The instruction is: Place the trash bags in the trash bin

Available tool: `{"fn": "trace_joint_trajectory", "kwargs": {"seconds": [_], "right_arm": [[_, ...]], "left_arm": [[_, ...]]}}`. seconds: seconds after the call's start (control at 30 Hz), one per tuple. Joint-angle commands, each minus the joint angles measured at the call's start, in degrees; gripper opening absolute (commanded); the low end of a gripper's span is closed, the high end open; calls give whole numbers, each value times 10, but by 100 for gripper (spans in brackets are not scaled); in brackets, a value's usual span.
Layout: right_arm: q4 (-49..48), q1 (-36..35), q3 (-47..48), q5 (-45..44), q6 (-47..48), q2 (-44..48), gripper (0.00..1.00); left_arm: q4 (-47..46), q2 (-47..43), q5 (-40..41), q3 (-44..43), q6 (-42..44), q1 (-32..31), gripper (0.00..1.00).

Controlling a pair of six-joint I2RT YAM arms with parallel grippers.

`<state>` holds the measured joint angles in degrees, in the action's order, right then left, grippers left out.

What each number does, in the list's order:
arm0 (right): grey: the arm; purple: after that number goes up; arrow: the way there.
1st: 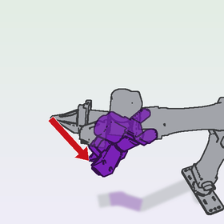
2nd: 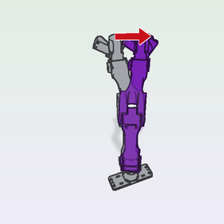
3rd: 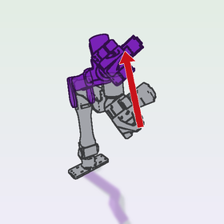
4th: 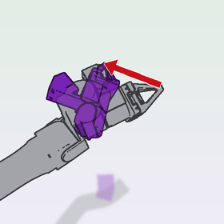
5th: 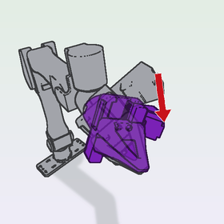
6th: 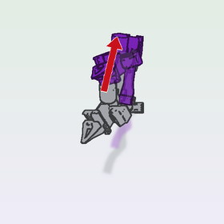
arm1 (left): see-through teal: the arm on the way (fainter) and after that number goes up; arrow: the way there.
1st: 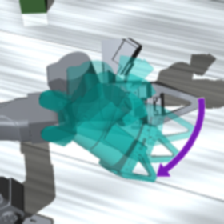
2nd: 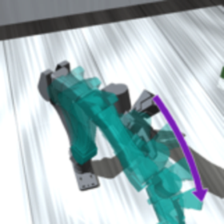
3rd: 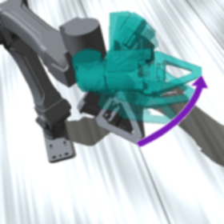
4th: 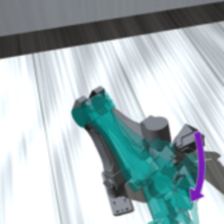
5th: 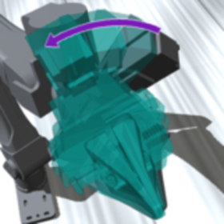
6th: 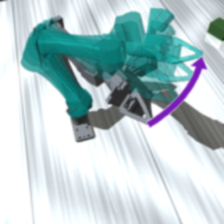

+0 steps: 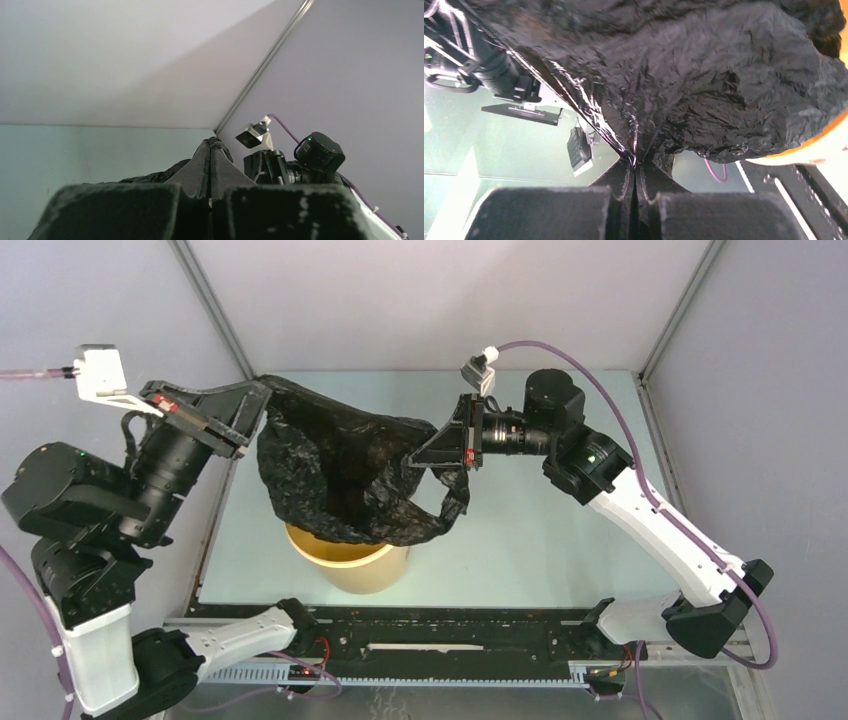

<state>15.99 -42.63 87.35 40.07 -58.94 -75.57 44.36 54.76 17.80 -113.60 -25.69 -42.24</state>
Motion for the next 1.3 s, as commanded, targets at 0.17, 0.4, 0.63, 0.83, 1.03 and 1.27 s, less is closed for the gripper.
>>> {"fn": "trace_joint_trajectory", "kwargs": {"seconds": [0.17,0.4,0.63,0.83,1.03,1.27], "right_arm": [[253,69,37,7,183,47,72],[104,22,-122,-44,203,138,100],[4,-38,-136,-150,222,103,100],[-17,-83,-119,-251,240,83,100],[-21,-38,-56,-159,223,5,74],[21,-90,29,-5,162,-53,17]], "left_arm": [[21,28,63,-26,-17,2,0],[33,45,72,-40,-30,2,0],[46,49,71,-47,-41,3,0],[76,44,82,-40,-51,2,0],[158,24,127,10,-111,2,0],[193,21,101,33,-144,2,0]]}}
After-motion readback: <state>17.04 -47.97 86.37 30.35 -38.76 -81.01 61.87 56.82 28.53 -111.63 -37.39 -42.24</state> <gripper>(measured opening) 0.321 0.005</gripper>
